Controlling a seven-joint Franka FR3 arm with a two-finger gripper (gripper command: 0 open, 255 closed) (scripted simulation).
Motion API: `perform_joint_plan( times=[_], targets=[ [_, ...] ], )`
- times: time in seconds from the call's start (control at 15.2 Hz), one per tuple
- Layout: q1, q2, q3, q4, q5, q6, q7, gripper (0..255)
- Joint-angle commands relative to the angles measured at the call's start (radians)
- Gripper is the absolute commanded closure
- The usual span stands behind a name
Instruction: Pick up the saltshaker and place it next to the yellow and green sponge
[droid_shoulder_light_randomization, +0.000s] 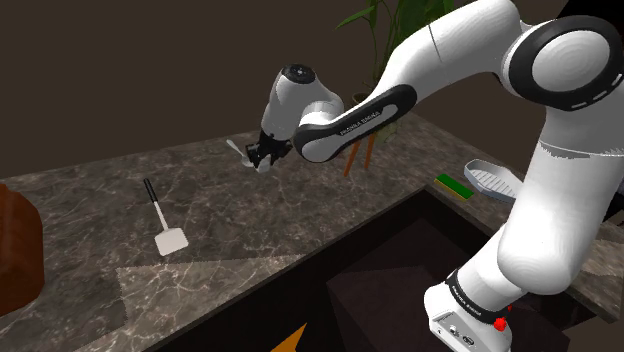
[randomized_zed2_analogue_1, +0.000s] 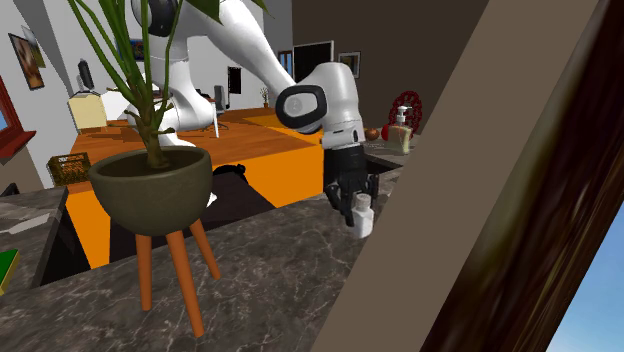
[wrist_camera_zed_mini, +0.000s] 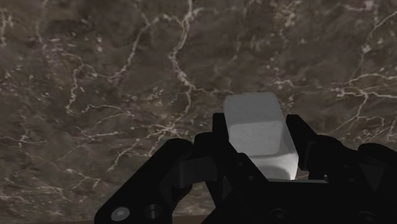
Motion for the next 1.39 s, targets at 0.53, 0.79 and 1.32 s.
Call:
perform_joint_plan(
  times=[0.53, 0.79, 1.32],
  targets=[
    [-0.036, -0.091, 0.049, 0.017, 0.104, -0.094, -0.09, 255],
    [-0.045, -0.121, 0.062, 0.033, 0.141, -0.135, -0.122, 255],
    [-0.056, -0.17, 0.08, 0.071, 0.199, -0.213, -0.173, 255]
  ],
)
